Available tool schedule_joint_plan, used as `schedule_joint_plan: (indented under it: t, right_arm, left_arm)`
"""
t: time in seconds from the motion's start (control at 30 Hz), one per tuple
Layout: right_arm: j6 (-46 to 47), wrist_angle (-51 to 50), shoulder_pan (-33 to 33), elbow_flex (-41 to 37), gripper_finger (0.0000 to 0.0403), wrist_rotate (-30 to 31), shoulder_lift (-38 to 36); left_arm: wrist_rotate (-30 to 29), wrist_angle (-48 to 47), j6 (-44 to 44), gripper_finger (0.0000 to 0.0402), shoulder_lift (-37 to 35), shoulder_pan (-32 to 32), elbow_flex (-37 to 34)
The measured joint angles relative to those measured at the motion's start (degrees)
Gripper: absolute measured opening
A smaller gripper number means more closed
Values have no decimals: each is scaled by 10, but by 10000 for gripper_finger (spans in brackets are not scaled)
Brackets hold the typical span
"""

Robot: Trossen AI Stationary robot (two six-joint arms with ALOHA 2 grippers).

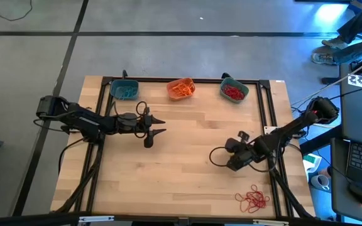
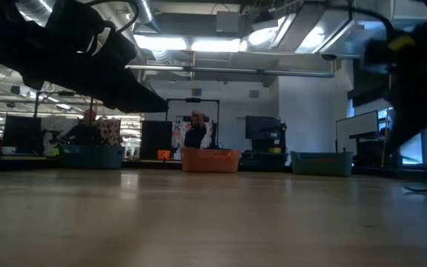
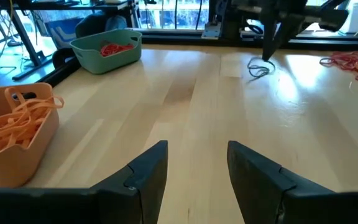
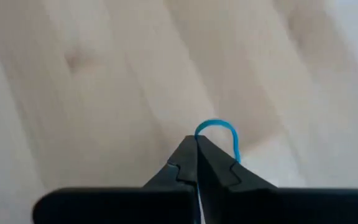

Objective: Sort rubber bands into baskets
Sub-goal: Put the blue rubber band into the blue bin

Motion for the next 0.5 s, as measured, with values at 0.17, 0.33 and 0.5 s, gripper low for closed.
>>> schedule_joint_plan:
  t: [0.17, 0.33, 0.5]
  right_arm:
    - [-98, 89, -30, 1, 10, 69, 3]
    - [-214, 212, -93, 1, 11, 83, 27]
    - [-344, 365, -154, 2, 12, 70, 69]
  left_arm:
    - [0, -10, -1, 164, 0, 0, 0]
    - [0, -12, -3, 164, 0, 0, 0]
    - [0, -19, 1, 164, 0, 0, 0]
